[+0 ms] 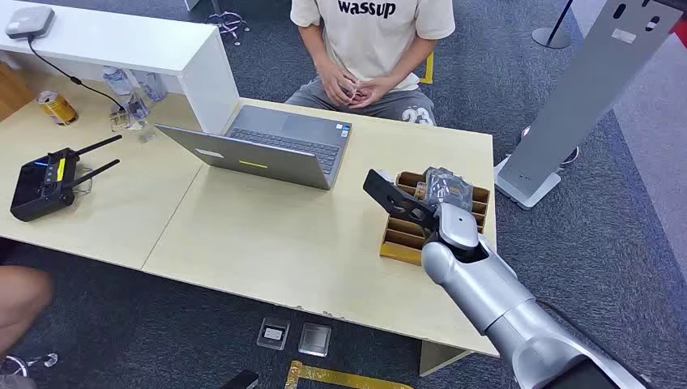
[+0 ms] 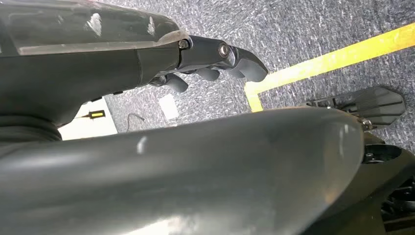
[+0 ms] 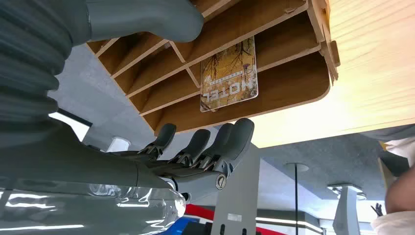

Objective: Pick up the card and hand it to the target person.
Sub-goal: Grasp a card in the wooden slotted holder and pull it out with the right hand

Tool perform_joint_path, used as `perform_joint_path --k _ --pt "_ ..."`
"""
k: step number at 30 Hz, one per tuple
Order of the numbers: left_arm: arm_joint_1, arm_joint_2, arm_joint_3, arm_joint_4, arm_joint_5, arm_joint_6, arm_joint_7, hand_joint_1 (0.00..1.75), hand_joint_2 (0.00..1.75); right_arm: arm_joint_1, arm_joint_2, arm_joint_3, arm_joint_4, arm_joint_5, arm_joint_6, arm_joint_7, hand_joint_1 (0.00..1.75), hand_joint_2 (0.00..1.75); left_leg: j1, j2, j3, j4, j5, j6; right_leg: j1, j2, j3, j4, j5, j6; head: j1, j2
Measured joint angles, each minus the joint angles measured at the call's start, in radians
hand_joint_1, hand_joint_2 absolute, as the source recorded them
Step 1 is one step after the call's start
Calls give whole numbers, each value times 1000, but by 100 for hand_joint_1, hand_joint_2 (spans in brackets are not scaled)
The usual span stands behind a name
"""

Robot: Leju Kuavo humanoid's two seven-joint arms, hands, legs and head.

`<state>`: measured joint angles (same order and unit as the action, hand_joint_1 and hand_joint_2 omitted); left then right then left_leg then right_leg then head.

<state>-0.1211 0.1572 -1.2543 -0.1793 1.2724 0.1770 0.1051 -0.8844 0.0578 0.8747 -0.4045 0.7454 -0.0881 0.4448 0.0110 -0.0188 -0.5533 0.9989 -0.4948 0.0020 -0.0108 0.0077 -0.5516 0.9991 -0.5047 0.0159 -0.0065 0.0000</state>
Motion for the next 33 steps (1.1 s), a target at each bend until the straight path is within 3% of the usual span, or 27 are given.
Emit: perform_joint_path --k 26,33 --pt "0 0 0 0 4 -9 -5 0 0 0 -3 2 27 -6 20 17 64 175 0 0 0 0 0 0 0 0 0 0 0 0 0 0" --pt "1 0 0 0 4 -9 -5 0 0 -1 -4 2 30 -13 20 18 76 175 0 0 1 0 0 0 0 0 0 0 0 0 0 0"
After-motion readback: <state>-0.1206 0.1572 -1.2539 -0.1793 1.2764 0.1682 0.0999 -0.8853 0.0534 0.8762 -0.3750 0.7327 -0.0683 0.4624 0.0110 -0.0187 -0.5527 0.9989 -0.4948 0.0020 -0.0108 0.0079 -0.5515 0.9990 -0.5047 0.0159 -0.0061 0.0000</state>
